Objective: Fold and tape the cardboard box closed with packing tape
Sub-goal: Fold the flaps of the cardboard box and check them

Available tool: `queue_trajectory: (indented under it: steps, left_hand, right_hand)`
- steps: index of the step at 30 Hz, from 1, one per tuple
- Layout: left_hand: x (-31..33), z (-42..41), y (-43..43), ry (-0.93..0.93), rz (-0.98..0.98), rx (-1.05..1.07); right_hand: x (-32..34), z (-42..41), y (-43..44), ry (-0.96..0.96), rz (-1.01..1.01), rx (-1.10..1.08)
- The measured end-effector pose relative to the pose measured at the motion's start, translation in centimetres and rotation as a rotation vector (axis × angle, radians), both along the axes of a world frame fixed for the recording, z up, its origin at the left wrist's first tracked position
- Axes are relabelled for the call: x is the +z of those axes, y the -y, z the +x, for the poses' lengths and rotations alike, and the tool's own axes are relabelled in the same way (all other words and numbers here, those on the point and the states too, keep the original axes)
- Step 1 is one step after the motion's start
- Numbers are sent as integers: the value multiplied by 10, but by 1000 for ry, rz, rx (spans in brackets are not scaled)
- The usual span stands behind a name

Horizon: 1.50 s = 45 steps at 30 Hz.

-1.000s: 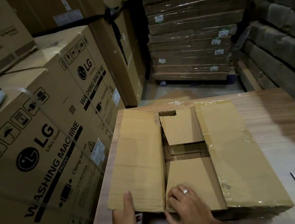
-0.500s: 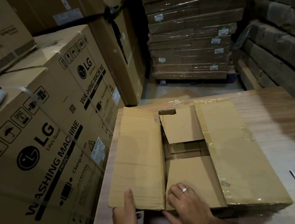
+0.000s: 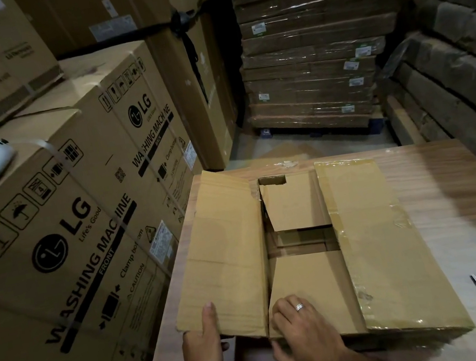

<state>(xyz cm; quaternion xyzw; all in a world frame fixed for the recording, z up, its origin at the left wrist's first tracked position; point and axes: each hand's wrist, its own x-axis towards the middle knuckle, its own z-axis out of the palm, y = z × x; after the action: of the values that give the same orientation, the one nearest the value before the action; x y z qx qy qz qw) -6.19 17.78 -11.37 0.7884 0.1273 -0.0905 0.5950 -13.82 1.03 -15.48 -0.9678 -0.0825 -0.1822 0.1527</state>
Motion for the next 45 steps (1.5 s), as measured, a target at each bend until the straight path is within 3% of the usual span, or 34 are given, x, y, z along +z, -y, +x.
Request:
queue_trajectory:
  steps: [31, 45]
  left_hand:
    - [4, -2, 1, 0, -3, -6]
    - [5, -3, 1, 31, 23, -21]
  right_hand:
    - [-8, 2, -3, -29, -122, -19]
    - [-1, 2, -4, 31, -31, -38]
